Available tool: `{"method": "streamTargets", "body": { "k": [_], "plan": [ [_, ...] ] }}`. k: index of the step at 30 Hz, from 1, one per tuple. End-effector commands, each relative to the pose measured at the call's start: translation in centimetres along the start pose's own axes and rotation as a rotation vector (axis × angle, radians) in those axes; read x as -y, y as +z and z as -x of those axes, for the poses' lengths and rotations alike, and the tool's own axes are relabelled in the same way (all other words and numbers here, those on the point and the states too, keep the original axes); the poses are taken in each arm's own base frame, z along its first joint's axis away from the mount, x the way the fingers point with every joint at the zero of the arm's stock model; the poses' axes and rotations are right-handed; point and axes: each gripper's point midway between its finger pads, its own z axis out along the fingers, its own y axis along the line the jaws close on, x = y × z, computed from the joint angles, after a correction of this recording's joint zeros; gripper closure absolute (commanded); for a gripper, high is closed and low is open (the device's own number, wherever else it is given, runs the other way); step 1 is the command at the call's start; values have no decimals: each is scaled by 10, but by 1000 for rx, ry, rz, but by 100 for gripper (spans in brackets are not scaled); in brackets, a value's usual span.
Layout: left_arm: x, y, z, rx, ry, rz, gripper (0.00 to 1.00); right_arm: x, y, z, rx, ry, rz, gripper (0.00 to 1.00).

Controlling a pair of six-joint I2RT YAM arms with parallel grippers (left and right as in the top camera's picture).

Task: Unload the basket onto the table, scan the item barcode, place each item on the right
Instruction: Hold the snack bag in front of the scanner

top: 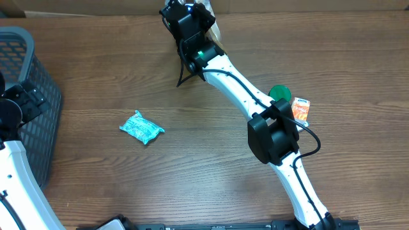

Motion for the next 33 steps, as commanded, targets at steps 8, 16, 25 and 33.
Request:
{"method": "streamTargets", "body": {
  "k": [8, 16, 25, 33],
  "plan": [
    [-3, -1, 3, 7, 11, 13, 0, -3, 5, -7, -20, -18, -15, 96],
    [-3, -1, 3, 7, 11, 13, 0, 2, 2, -4, -16, 6, -15, 96],
    [-3, -1, 3, 7, 11, 13, 0, 61, -47, 26, 69, 299, 152, 96],
    [-3, -1, 3, 7, 11, 13, 0, 131, -145, 37, 114, 657, 521, 96]
  ]
}}
